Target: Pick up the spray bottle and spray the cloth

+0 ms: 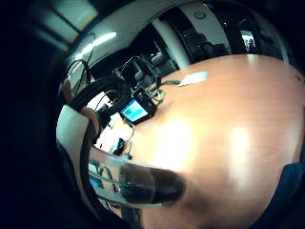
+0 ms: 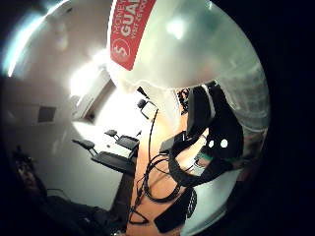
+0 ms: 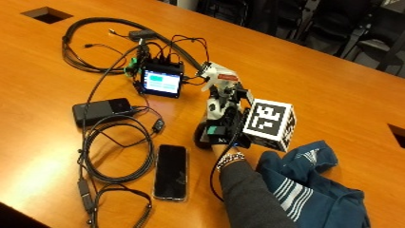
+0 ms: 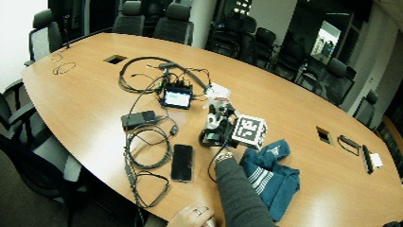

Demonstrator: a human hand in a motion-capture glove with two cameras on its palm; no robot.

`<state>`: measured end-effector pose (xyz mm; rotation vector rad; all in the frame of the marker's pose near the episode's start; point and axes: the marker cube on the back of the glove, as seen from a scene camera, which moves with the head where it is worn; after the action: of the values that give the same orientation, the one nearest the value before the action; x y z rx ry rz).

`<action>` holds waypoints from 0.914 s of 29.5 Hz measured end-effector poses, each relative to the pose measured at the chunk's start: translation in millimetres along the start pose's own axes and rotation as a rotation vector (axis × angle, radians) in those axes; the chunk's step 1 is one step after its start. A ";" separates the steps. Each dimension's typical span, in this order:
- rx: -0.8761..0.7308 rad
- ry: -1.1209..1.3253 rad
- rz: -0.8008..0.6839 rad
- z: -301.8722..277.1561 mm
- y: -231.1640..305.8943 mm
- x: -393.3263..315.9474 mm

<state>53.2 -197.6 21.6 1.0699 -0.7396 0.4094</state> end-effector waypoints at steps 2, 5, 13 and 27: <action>0.001 0.011 0.008 3.7 6.7 3.0; -0.001 0.028 0.016 12.8 18.4 7.4; -0.154 0.033 0.033 46.2 59.5 18.6; -0.676 0.350 0.101 65.6 98.7 -24.0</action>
<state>-48.3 -212.0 85.6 0.3134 -0.5552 0.3794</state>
